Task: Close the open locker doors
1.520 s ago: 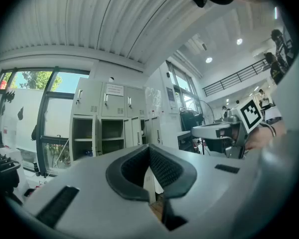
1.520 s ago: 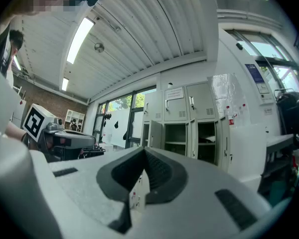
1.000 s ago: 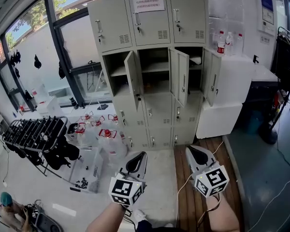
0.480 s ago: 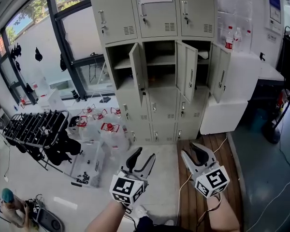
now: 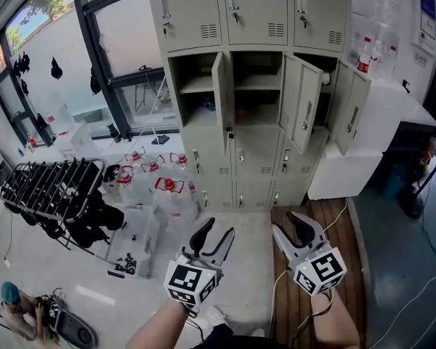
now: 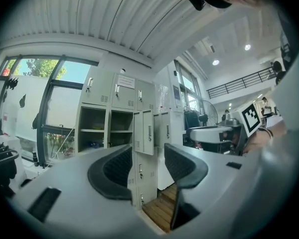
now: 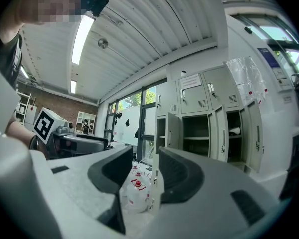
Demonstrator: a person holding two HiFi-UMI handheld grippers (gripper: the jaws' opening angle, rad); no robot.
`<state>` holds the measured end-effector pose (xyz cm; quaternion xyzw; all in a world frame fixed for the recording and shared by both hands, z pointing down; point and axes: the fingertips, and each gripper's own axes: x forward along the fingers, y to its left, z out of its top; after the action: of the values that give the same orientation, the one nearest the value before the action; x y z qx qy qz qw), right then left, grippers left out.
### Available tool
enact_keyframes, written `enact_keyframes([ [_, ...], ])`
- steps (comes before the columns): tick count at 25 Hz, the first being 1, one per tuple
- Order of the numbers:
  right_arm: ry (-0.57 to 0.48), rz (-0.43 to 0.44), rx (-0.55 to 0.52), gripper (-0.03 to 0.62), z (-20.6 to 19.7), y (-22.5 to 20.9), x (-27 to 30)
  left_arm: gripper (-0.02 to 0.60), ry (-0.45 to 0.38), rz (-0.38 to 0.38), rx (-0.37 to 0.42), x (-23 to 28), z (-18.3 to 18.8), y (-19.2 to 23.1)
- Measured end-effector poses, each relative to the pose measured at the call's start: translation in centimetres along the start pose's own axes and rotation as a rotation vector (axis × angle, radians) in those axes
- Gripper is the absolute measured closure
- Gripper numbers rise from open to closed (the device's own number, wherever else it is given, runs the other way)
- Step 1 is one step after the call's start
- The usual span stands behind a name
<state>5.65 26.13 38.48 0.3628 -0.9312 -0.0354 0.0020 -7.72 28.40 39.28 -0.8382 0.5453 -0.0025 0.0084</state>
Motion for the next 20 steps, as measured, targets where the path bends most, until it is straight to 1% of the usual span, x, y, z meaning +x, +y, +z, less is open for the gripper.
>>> enact_keyframes([
  [10, -0.016, 0.007, -0.001, 0.421, 1.0, 2.4, 9.6, 0.377, -0.023, -0.022, -0.003, 0.9, 0.4, 9.0],
  [13, -0.024, 0.004, 0.008, 0.421, 1.3, 2.9, 11.9, 0.377, -0.030, -0.032, 0.001, 1.2, 0.6, 11.3],
  [15, -0.028, 0.004, 0.007, 0.407, 1.4, 3.4, 13.2, 0.376, -0.032, -0.038, 0.007, 1.3, 0.6, 12.5],
  [17, -0.031, 0.001, 0.004, 0.380, 1.4, 3.7, 14.2, 0.334, -0.030, -0.040, 0.016, 1.3, 0.6, 13.5],
  [20, -0.030, -0.002, 0.002, 0.361, 1.4, 3.8, 15.5, 0.334, -0.028, -0.047, 0.019, 1.5, 0.5, 14.6],
])
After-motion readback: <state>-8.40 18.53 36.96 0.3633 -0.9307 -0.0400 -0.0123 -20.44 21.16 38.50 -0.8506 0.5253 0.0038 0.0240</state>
